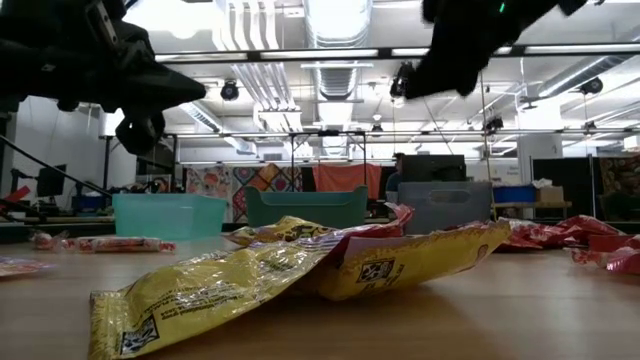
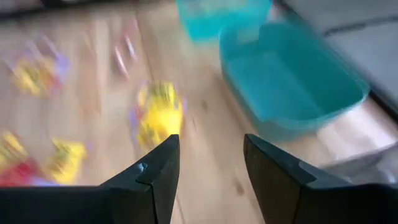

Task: Sort candy
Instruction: Put the yellow candy into the green bin

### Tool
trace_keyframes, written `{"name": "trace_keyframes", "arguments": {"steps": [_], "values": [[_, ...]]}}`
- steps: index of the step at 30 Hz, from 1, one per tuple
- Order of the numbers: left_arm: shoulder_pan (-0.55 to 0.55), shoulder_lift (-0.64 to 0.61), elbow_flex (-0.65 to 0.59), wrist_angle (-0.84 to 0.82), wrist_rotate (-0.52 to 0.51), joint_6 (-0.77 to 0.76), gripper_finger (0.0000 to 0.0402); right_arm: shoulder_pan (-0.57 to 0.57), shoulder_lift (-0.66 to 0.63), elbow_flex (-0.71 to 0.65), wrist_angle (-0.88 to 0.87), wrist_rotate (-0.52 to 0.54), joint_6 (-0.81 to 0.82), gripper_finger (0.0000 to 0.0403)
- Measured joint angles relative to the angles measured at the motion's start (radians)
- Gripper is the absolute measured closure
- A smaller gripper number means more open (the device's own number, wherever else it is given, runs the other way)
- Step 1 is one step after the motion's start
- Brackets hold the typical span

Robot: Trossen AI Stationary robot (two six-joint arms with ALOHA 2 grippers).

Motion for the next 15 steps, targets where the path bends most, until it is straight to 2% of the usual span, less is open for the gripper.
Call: {"name": "trace_keyframes", "arguments": {"steps": [10, 15], "values": [[0.0, 0.0, 0.0, 0.007, 0.0, -0.001, 0.0402, 0.027, 0.299, 0.131, 0.041, -0.03, -0.2, 0.0232], [0.0, 0.0, 0.0, 0.012, -0.008, 0.001, 0.0402, 0.033, 0.423, 0.212, 0.059, -0.03, -0.25, 0.0232]]}}
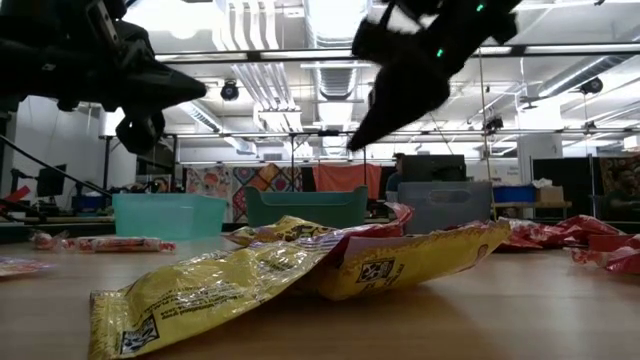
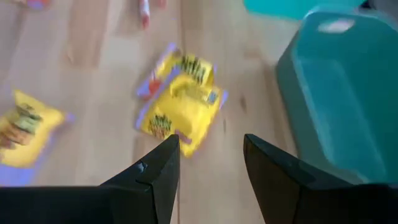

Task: Sort candy
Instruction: Put the yellow candy into the green bin

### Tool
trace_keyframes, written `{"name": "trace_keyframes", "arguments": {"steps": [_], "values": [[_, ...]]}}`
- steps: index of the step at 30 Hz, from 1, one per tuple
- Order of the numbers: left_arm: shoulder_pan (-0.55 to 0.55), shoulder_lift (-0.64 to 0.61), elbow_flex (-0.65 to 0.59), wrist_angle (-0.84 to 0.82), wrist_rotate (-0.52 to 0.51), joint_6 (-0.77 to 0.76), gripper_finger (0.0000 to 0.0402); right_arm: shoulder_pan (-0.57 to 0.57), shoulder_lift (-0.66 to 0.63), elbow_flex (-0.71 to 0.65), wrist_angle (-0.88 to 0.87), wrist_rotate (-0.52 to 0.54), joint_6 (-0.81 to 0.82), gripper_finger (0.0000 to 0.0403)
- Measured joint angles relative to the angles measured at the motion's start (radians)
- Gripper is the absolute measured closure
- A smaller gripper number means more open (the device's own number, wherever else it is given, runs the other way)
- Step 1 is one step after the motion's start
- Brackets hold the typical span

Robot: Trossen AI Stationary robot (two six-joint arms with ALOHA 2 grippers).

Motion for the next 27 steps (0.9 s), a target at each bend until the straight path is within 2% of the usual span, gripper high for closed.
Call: {"name": "trace_keyframes", "arguments": {"steps": [14, 21, 27], "values": [[0.0, 0.001, 0.013, 0.001, -0.001, 0.017, 0.0402, 0.006, 0.267, 0.137, 0.023, 0.006, 0.025, 0.0238], [0.0, 0.002, 0.015, 0.001, -0.008, 0.02, 0.0402, 0.006, 0.321, 0.136, 0.049, 0.016, 0.068, 0.0275], [0.0, 0.002, 0.015, 0.001, -0.009, 0.023, 0.0402, 0.004, 0.348, 0.137, 0.083, 0.019, 0.073, 0.0329]]}}
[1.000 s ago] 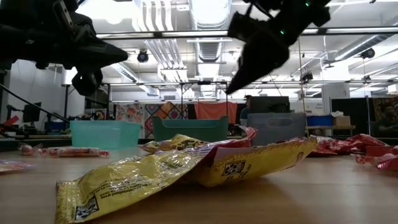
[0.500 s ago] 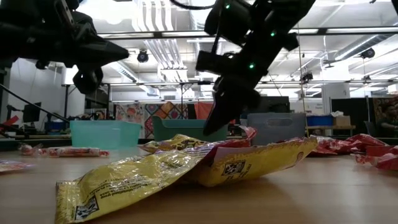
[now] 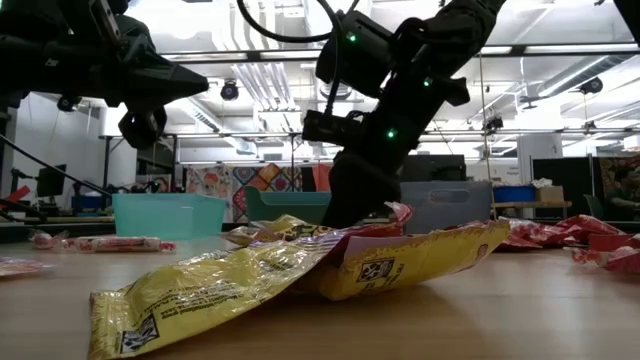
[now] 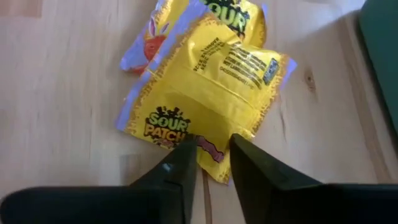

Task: Sort candy
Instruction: Put the yellow candy into the green bin

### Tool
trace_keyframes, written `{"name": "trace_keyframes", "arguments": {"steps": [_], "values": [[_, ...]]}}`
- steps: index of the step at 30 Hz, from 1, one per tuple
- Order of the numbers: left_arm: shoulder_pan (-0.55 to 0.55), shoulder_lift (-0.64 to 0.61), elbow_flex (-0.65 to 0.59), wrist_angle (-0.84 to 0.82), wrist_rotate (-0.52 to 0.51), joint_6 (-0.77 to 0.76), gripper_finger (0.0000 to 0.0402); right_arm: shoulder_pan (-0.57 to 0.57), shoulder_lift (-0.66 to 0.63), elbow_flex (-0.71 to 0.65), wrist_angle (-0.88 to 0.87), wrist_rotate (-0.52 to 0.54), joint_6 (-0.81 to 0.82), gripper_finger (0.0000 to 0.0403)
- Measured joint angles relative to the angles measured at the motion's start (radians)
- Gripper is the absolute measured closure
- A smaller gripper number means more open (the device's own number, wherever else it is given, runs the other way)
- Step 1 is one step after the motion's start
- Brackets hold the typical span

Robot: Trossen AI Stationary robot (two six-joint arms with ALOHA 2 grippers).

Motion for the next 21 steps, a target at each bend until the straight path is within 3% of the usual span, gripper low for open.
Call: {"name": "trace_keyframes", "arguments": {"steps": [5, 21], "values": [[0.0, 0.0, 0.0, 0.0, 0.0, -0.002, 0.0402, 0.0, 0.016, 0.001, 0.015, 0.0, -0.001, 0.0387], [0.0, 0.0, 0.0, 0.0, -0.002, -0.022, 0.0402, 0.009, -0.12, -0.003, -0.063, -0.011, 0.0, 0.0394]]}}
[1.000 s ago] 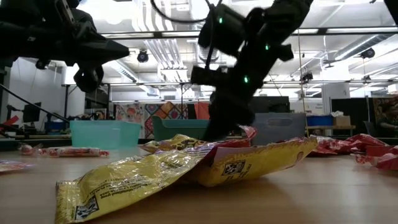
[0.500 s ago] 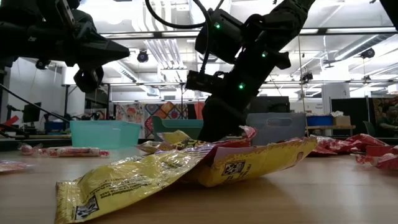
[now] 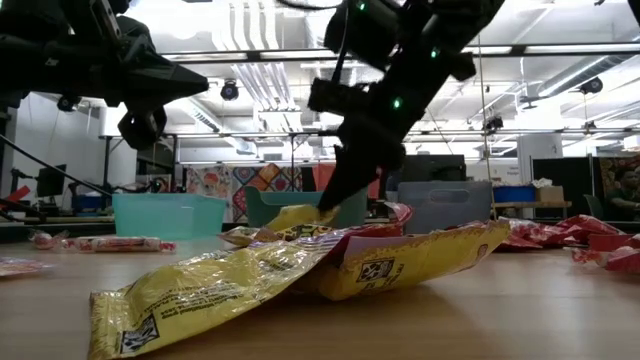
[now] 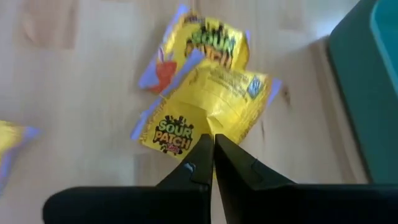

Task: Sort candy
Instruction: Put the yellow candy into the green bin

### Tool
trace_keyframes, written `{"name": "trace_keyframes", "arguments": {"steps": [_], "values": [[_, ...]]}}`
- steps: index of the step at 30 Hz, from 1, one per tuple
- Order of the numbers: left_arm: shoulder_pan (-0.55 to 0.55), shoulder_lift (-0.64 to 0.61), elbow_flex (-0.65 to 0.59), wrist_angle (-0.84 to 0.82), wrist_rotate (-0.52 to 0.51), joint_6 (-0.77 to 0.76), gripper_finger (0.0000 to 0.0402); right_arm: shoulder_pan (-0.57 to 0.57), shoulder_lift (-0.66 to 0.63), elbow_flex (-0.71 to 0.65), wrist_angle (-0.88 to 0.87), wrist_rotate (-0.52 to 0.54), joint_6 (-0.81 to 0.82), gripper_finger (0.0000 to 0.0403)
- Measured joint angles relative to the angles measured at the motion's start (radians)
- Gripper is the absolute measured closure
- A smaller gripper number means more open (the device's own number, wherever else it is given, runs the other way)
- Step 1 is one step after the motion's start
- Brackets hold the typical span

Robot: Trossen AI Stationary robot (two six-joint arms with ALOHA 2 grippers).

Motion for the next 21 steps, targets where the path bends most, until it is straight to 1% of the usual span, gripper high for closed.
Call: {"name": "trace_keyframes", "arguments": {"steps": [6, 13, 17, 21], "values": [[0.0, 0.001, 0.0, 0.002, -0.06, -0.001, 0.0402, 0.007, -0.067, 0.0, -0.017, 0.0, -0.008, 0.0394], [0.0, 0.007, 0.0, 0.006, -0.066, -0.027, 0.0402, 0.008, -0.12, -0.006, -0.098, 0.0, -0.01, 0.0394], [0.0, 0.016, 0.0, 0.011, -0.068, -0.03, 0.0402, 0.01, -0.127, -0.042, -0.087, 0.001, -0.009, 0.0394], [0.0, 0.031, 0.0, 0.024, -0.068, -0.036, 0.0402, 0.017, -0.13, -0.11, -0.016, 0.0, 0.026, 0.0394]]}}
